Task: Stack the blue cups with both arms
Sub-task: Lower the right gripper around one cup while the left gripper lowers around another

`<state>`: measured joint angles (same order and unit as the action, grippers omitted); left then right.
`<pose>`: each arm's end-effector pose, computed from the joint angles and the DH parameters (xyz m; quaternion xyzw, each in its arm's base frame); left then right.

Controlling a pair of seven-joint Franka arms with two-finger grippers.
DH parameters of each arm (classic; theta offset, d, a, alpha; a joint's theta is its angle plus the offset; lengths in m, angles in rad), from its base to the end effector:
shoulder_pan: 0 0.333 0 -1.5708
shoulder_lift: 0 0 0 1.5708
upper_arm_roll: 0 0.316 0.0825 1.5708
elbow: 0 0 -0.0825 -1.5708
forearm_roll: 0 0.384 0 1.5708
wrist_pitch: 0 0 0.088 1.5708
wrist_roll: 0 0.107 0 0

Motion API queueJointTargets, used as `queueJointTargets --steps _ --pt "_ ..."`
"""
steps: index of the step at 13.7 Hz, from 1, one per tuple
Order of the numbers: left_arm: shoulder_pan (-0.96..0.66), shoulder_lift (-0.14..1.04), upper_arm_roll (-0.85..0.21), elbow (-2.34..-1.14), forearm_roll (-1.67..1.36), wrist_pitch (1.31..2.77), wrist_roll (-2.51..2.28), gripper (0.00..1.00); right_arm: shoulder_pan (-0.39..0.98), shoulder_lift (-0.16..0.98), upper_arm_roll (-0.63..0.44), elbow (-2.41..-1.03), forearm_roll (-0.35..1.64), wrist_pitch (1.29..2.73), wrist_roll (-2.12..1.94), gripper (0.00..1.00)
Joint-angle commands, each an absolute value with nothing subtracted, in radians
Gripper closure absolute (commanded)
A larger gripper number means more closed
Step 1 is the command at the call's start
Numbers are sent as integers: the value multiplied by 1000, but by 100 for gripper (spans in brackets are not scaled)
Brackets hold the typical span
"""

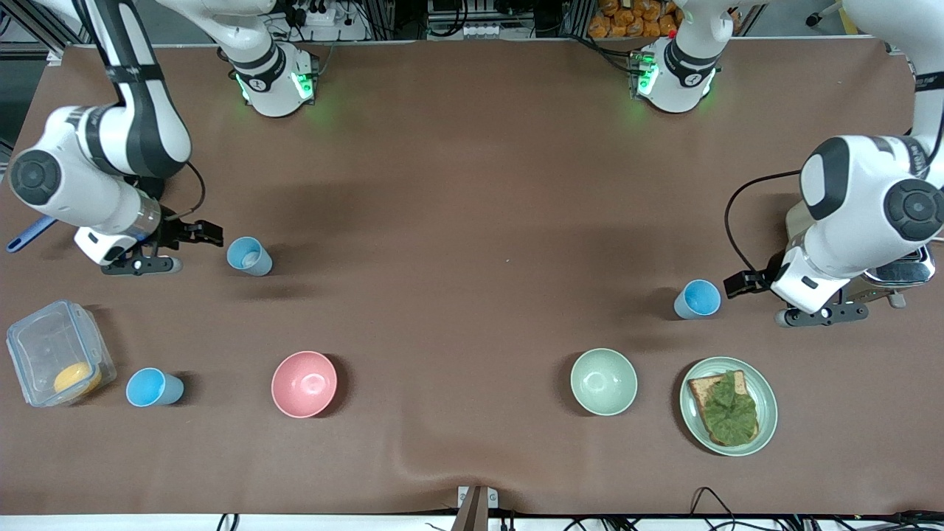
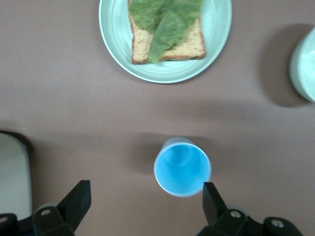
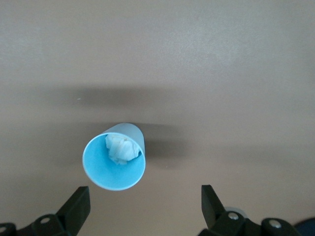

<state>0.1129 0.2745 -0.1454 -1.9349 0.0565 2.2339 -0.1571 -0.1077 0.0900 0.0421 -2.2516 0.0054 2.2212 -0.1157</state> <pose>0.6130 -0.0143 0.3490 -0.9987 -0.0481 -0.0142 0.0016 0.5169 -0.0338 0.3152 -0.9979 -0.0233 0.0595 0.0094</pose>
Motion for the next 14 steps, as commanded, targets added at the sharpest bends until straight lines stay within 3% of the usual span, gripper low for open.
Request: queueJointTargets --steps 1,8,11,12,13,14 --pt "126 302 -156 -1980 81 2319 -160 0 -129 121 48 -2289 15 2295 -112 0" --pt "124 376 -156 -2060 78 2499 -167 0 -143 209 48 -2296 20 2370 -112 0" --pt "124 391 -158 -2072 80 2503 -169 0 -141 215 49 -2304 20 2370 -112 0" --pt "126 391 -158 -2078 80 2503 -169 5 -140 215 49 -2310 21 2370 -110 0" --pt "124 394 -158 -2080 80 2503 -169 20 -138 215 49 -2316 38 2372 -110 6" --pt "126 397 -158 -2080 80 2503 -172 41 -132 216 49 -2321 67 2372 -112 15"
